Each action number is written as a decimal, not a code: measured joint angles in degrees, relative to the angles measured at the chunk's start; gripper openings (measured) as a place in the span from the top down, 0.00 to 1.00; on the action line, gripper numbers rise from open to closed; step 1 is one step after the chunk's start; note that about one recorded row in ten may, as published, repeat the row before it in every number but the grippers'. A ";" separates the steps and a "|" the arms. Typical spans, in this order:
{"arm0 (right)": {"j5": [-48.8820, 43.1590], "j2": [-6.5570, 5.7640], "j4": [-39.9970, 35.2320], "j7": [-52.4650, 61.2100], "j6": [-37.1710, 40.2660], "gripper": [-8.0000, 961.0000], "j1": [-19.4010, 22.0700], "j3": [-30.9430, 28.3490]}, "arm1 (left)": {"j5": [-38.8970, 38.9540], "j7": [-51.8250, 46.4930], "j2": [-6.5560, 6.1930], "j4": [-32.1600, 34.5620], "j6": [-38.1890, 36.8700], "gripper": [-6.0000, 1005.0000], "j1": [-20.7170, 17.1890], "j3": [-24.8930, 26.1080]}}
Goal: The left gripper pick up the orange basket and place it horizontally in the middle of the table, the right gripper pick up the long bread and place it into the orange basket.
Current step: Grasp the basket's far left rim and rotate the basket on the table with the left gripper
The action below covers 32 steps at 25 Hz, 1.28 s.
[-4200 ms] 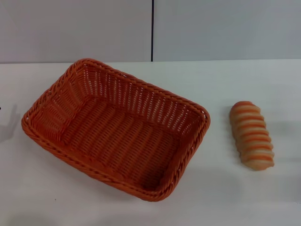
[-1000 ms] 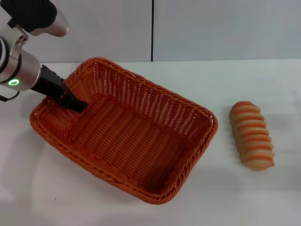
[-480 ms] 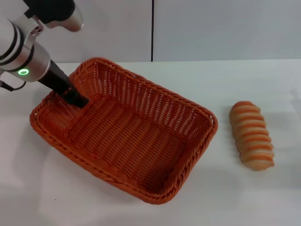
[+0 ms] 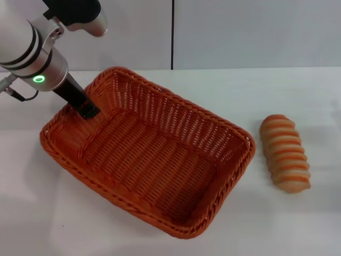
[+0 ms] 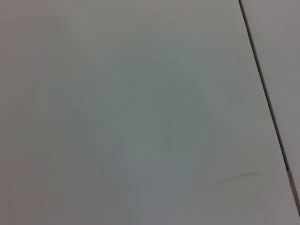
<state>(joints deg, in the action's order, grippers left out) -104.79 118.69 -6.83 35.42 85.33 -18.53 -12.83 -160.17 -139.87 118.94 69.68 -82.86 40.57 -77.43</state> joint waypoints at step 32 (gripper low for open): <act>0.43 -7.20 -0.67 0.59 -6.70 0.26 -11.23 4.46 | -0.37 -25.51 0.20 0.17 -7.76 0.85 -1.31 26.07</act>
<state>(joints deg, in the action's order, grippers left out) -104.35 111.48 -7.50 36.01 78.63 -29.76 -8.37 -160.54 -165.38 119.15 69.85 -90.62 39.26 -51.36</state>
